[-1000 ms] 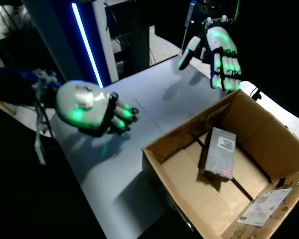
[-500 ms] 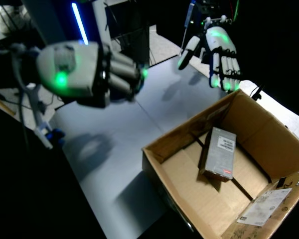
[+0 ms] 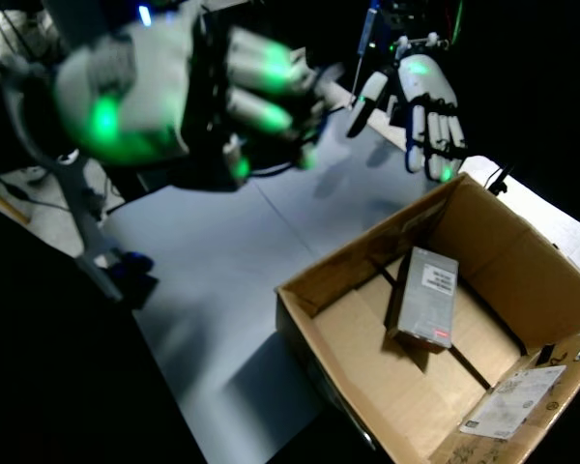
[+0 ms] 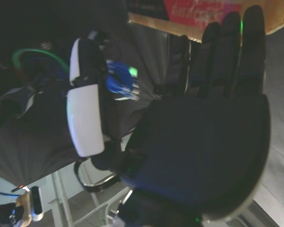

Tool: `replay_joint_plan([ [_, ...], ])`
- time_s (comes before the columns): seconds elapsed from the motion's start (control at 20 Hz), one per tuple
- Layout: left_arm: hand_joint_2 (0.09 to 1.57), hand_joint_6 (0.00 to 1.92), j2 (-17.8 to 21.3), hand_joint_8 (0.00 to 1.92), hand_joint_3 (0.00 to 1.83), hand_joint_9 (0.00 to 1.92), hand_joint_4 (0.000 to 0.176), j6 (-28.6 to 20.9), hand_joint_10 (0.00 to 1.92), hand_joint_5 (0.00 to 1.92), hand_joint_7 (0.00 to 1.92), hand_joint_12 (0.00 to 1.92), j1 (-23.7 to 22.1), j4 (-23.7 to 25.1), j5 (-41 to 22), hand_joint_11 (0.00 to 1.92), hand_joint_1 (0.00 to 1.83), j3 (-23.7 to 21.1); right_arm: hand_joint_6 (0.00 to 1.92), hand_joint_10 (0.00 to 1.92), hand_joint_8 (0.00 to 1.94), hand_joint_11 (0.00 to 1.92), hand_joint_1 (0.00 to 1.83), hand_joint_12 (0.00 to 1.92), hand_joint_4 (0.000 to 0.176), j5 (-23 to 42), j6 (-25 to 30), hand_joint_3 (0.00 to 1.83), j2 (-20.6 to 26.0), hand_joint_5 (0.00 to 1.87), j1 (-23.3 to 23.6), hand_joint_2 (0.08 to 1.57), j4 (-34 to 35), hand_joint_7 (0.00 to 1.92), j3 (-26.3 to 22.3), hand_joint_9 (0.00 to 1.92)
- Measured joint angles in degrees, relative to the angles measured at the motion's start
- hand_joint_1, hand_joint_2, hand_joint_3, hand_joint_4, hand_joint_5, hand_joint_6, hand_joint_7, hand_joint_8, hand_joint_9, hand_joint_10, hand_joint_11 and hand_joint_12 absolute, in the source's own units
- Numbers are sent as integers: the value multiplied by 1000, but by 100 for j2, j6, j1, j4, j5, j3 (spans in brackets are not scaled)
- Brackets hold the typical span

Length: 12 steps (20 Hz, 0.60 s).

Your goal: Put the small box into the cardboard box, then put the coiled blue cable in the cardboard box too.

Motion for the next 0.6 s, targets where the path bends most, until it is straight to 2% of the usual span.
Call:
replay_joint_plan([
  [0.1, 978, 4, 2, 1, 0, 163, 176, -2, 2, 156, 147, 566, -2, 28, 9, 0, 524, 0, 1921, 1921, 1941, 1595, 1564, 1921, 122, -376, -7, 9, -376, 1082, 271, 1149, 48, 1332, 450, 1536],
  [0.15, 967, 6, 2, 0, 0, 153, 176, -2, 0, 177, 147, 519, -13, 66, 20, 0, 588, 0, 1921, 1921, 1941, 1499, 1629, 1921, 111, -684, -2, 0, -654, 1024, 378, 1115, 179, 1302, 767, 1472],
  [0.2, 968, 3, 2, 0, 0, 146, 176, -4, 0, 176, 142, 496, -15, 87, 15, 0, 592, 0, 1921, 1921, 1941, 1460, 1701, 1921, 46, -931, -7, 0, -857, 965, 428, 1086, 293, 1239, 1014, 1418],
  [0.25, 957, 1, 2, 3, 0, 142, 176, -4, 0, 172, 148, 475, -37, 114, 26, 0, 588, 2, 1921, 1921, 1941, 1448, 1804, 1921, 40, -1303, -9, 0, -1121, 898, 468, 1024, 413, 1130, 1346, 1351],
  [0.3, 948, 4, 11, 5, 0, 146, 176, -2, 2, 179, 155, 479, -61, 140, 31, 0, 598, 0, 1921, 1921, 1941, 1363, 1658, 1921, 46, -1661, -11, 0, -1373, 833, 485, 1077, 446, 1024, 1648, 1233],
  [0.35, 945, 2, 13, 2, 0, 139, 176, -4, 1, 178, 152, 467, -85, 162, 31, 0, 602, 0, 1921, 1921, 1941, 1201, 1331, 1921, 41, -1934, -20, 15, -1550, 702, 485, 1124, 479, 876, 1862, 1063],
  [0.4, 943, 1, 13, 0, 0, 132, 176, -4, 1, 178, 149, 441, -109, 192, -4, 0, 611, 2, 1391, 1921, 1941, 1032, 933, 1921, 169, -2218, -22, 17, -1709, 751, 485, 1210, 490, 691, 2046, 904],
  [0.45, 948, 2, 13, 0, 0, 130, 176, -7, 0, 181, 144, 463, -114, 249, -44, 44, 629, 0, 284, 1634, 1176, 610, 572, 1882, 95, -2393, -20, 0, -1770, 453, 485, 1046, 490, 311, 2116, 483],
  [0.5, 952, 0, 13, 0, 1, 124, 176, -7, 0, 171, 136, 458, -142, 319, -39, 29, 610, 0, 3, 459, 224, 21, 395, 1107, 173, -2533, -26, 0, -1784, 213, 485, 997, 479, 248, 2131, 198],
  [0.55, 946, 5, 13, 4, 0, 126, 176, -7, 1, 183, 145, 448, -155, 332, -37, 5, 605, 0, 1, 24, 10, 0, 352, 74, 176, -2590, -26, 0, -1775, 17, 485, 939, 468, 21, 2129, 10],
  [0.6, 943, 3, 22, 3, 0, 127, 176, -11, 1, 187, 149, 423, -162, 326, -59, 0, 596, -2, 0, 0, 0, 0, 320, 2, 176, -2581, -20, 0, -1768, 0, 487, 920, 481, 0, 2129, 0],
])
